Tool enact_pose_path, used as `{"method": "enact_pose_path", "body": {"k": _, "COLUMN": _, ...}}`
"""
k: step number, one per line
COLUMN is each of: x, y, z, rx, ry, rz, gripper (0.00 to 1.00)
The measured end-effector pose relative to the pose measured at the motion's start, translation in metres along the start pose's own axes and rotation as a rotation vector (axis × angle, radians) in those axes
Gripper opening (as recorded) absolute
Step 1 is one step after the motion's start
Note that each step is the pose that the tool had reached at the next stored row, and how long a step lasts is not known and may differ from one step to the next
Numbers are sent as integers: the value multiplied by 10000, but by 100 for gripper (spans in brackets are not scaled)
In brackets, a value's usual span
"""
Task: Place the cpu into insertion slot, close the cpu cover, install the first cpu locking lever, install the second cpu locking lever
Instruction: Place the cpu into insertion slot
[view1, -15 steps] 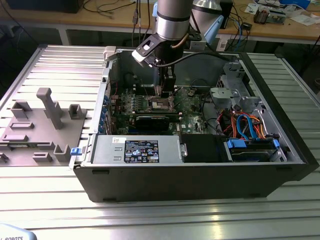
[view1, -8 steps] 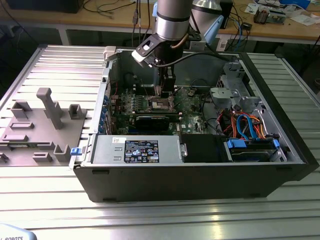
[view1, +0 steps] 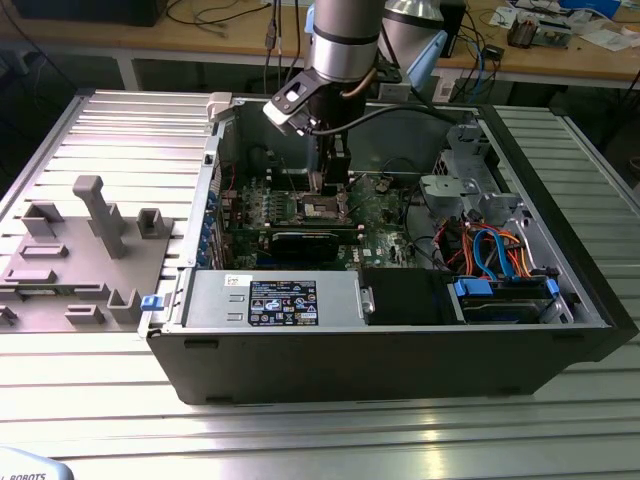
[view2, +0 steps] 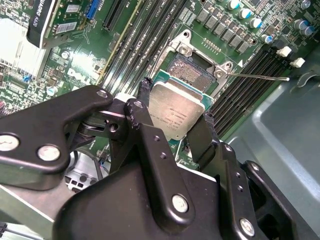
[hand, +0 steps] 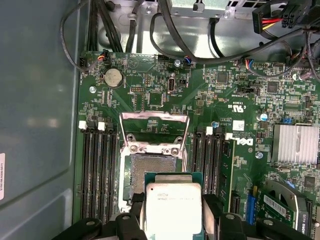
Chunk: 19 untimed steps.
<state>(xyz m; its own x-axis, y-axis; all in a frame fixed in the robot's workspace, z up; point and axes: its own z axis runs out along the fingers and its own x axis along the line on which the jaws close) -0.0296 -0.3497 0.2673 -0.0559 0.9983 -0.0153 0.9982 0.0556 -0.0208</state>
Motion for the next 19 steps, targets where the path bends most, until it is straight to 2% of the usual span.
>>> {"method": "enact_pose_path", "body": {"k": 19, "x": 21, "y": -2, "z": 34, "rx": -1, "ry": 1, "rz": 0, "gripper": 55}}
